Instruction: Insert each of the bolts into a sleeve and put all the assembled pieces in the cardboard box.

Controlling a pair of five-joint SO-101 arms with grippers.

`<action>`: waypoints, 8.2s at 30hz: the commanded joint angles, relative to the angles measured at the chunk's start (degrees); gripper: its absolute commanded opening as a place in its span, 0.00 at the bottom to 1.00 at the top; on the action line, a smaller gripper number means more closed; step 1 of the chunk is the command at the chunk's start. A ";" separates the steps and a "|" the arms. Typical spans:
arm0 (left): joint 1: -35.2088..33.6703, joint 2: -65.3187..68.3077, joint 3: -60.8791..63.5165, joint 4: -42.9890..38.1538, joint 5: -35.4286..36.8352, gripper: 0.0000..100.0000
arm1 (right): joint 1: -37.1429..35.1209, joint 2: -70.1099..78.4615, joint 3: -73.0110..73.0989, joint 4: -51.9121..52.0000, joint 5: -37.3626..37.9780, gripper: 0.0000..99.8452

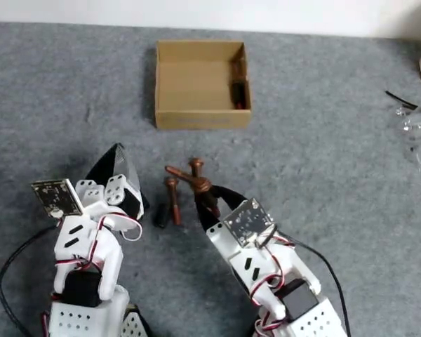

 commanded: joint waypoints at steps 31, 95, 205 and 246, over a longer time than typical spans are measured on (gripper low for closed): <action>-0.48 4.00 5.93 -6.77 -29.98 0.01 | 9.98 4.53 -7.52 -3.82 0.18 0.00; -0.13 4.62 6.37 -8.26 -31.21 0.01 | 21.41 172.70 -176.04 27.38 0.18 0.22; -0.13 4.44 6.37 -8.26 -31.21 0.01 | 7.08 43.47 -27.56 9.01 -4.22 0.22; -13.58 3.91 2.86 -8.35 -22.51 0.01 | -2.24 44.00 -15.52 -2.51 -19.87 0.22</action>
